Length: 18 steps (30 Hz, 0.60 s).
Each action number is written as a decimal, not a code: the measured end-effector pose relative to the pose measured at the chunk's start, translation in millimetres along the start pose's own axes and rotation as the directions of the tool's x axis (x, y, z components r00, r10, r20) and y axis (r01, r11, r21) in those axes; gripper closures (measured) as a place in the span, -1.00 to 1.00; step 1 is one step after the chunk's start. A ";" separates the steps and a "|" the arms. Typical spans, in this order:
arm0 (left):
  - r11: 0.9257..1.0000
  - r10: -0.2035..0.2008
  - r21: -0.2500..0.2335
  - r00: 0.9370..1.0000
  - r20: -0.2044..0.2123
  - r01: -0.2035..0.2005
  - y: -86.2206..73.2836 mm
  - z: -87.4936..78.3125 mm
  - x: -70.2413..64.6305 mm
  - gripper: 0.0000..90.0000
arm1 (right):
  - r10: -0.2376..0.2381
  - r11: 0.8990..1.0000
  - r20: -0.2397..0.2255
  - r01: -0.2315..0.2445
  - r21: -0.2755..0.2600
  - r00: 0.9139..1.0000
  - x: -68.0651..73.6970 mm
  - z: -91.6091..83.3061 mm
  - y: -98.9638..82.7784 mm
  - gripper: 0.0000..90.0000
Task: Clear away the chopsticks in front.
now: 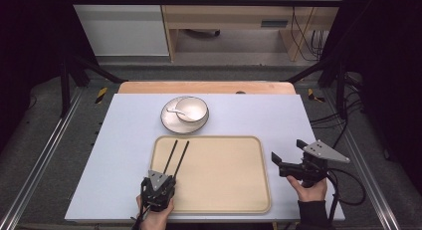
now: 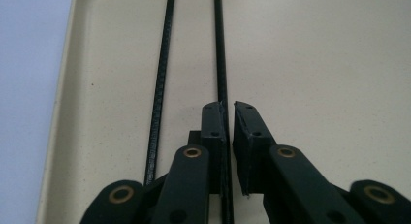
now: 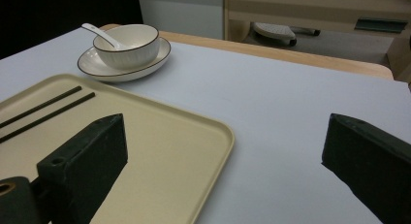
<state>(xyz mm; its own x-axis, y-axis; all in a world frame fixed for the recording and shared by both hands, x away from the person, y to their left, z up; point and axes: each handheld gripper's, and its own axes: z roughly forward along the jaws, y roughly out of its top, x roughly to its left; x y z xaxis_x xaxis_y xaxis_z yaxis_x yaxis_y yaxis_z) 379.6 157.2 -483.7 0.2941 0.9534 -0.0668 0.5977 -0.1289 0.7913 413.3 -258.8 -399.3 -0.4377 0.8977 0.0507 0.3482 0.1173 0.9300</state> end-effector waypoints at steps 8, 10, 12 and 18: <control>0.994 0.049 -0.098 0.997 0.064 -0.043 27.3 -20.5 5.8 0.46 | 0.004 1.000 0.001 -0.004 -0.006 1.000 -1.2 -1.8 0.3 -0.94; 0.990 0.078 -0.126 0.994 0.075 -0.068 38.0 -27.2 8.5 0.36 | 0.004 1.000 0.002 -0.004 -0.010 1.000 -1.6 -2.4 0.5 -0.94; 0.983 0.103 -0.163 0.990 0.099 -0.086 48.8 -33.2 12.7 0.24 | 0.007 1.000 0.004 -0.006 -0.012 1.000 -1.9 -3.3 0.6 -0.94; 0.962 0.149 -0.252 0.974 0.169 -0.104 76.9 -51.6 32.5 -0.15 | 0.014 1.000 0.007 -0.013 -0.019 1.000 -3.6 -6.0 1.2 -0.94</control>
<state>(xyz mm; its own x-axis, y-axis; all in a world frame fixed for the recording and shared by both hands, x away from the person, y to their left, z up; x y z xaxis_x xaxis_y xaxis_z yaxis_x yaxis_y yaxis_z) 396.7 192.3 -393.7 0.5016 0.8637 -0.0493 0.3567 -0.1546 0.9214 410.3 -264.4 -396.2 -0.4270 0.9022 0.0607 0.3382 0.0971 0.9361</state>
